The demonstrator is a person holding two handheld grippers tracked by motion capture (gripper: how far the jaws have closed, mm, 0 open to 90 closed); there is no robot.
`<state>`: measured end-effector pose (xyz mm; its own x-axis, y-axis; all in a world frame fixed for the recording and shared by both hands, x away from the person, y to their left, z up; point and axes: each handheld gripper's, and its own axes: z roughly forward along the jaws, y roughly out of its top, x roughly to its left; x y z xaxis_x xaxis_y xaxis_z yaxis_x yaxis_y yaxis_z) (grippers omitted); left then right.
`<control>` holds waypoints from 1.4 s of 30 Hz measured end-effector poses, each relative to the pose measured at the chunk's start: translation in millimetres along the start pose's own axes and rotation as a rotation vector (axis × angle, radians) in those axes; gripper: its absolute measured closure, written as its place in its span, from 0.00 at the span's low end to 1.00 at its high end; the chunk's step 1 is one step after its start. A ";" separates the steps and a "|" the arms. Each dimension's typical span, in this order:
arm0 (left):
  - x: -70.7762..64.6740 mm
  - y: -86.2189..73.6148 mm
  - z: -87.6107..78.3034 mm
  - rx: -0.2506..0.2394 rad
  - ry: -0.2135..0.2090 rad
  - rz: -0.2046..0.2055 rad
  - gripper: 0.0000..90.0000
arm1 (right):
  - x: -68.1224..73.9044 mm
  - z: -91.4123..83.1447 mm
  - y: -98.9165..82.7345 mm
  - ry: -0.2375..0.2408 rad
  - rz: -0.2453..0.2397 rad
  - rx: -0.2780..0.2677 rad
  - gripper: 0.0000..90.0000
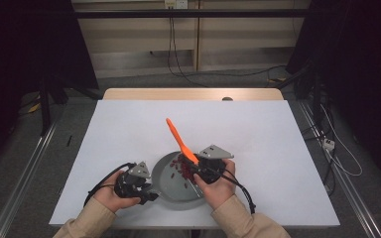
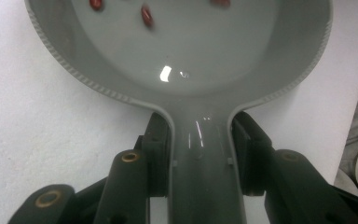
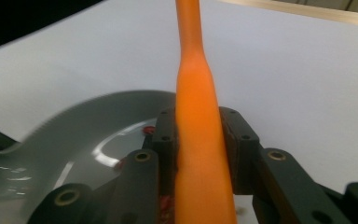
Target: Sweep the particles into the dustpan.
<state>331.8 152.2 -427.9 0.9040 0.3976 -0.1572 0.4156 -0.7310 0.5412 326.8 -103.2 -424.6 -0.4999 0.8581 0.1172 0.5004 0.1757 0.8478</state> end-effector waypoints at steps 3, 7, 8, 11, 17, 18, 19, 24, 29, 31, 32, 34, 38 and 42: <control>0.5 -0.6 -0.1 -0.001 0.004 -0.003 0.70 | 3.7 -1.8 4.2 0.033 0.012 -0.018 0.79; 1.8 -1.7 -0.5 -0.009 0.005 -0.011 0.70 | -7.6 -5.3 10.2 0.036 0.030 -0.055 0.79; 1.6 -1.8 -0.3 -0.014 0.005 -0.019 0.70 | -12.2 -6.8 11.8 0.029 0.037 -0.059 0.79; 1.9 -1.9 -0.6 -0.011 0.007 -0.020 0.70 | -27.2 -10.0 13.4 0.000 0.044 -0.061 0.79; 2.6 -1.4 -1.3 -0.004 0.009 -0.012 0.70 | -51.8 -7.5 8.2 -0.069 0.018 -0.046 0.79; 2.5 -1.3 -1.2 -0.004 0.009 -0.011 0.70 | -55.2 -6.4 6.5 -0.079 0.014 -0.045 0.79; 2.4 -1.2 -1.3 -0.001 0.010 -0.010 0.70 | -57.8 -5.8 4.8 -0.097 0.013 -0.044 0.79; 2.9 -0.3 -0.8 0.005 0.009 -0.007 0.70 | -60.3 -0.9 -2.8 -0.172 -0.087 -0.043 0.79; 2.0 1.2 0.8 0.004 0.015 -0.017 0.70 | -42.5 2.8 -10.2 -0.126 -0.107 -0.041 0.79; 1.5 1.6 2.1 -0.009 0.012 -0.029 0.70 | -34.9 3.1 -12.1 -0.107 -0.103 -0.040 0.78; 2.4 2.6 1.3 0.009 0.016 -0.013 0.70 | -31.7 3.1 -12.3 -0.096 -0.096 -0.043 0.78; 1.2 4.1 3.4 -0.006 0.018 -0.036 0.70 | -26.2 3.2 -11.7 -0.066 -0.066 -0.047 0.78; 1.5 6.1 4.4 -0.003 0.018 -0.044 0.70 | -14.4 6.0 -12.2 -0.045 -0.096 -0.056 0.78; 2.1 6.8 4.5 0.000 0.018 -0.044 0.70 | -14.7 5.9 -9.3 -0.012 -0.054 -0.096 0.79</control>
<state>337.0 145.5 -428.2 0.8830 0.4391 -0.1659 0.4547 -0.7127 0.5341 333.6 -114.6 -437.2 -0.5157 0.8544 0.0640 0.4022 0.1754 0.8986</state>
